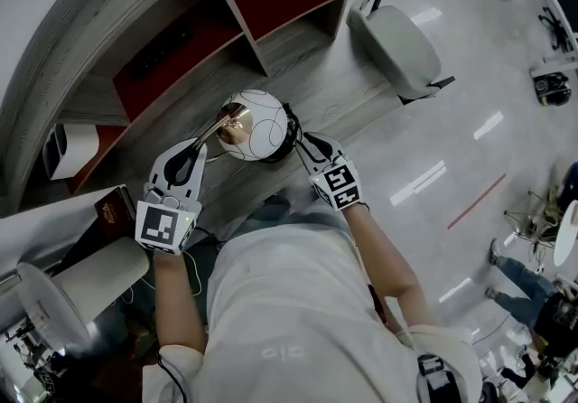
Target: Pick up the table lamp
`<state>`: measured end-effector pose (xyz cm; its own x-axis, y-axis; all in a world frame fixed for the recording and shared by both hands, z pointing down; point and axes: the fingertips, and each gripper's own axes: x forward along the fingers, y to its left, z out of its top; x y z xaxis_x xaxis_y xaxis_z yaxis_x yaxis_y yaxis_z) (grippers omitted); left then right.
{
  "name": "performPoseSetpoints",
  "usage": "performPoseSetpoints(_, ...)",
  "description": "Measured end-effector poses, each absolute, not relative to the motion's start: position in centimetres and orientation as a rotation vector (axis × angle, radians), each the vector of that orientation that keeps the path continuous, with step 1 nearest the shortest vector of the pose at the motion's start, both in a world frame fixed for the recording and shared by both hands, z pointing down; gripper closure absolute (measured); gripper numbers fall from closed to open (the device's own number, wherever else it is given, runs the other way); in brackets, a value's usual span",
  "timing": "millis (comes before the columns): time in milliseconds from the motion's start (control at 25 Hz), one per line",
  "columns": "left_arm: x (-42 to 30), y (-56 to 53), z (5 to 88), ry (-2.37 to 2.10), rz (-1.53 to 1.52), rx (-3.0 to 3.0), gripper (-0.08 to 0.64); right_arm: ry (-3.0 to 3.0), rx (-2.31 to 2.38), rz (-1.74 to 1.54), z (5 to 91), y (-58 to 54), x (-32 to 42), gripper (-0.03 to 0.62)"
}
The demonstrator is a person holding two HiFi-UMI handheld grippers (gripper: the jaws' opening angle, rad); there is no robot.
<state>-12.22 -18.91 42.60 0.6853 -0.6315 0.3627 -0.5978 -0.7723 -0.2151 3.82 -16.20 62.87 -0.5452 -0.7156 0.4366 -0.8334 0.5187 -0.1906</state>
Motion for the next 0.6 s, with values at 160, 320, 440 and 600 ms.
performPoseSetpoints(160, -13.7, -18.8, 42.7, 1.029, -0.640, -2.812, 0.537, -2.439, 1.256, 0.523, 64.2, -17.8, 2.3, 0.454)
performPoseSetpoints(320, -15.3, -18.6, 43.0, 1.032, -0.632, -2.809, 0.537, -2.408, 1.235, 0.495, 66.2, -19.3, 1.3, 0.403)
performPoseSetpoints(440, -16.3, -18.4, 43.1, 1.012, -0.632, -2.813, 0.537, -2.399, 1.209, 0.500, 66.7, -20.3, -0.1, 0.397)
performPoseSetpoints(600, -17.4, -18.5, 43.4, 1.014, -0.622, -2.828, 0.537, -2.380, 1.183, 0.483, 68.0, -21.7, -1.5, 0.397)
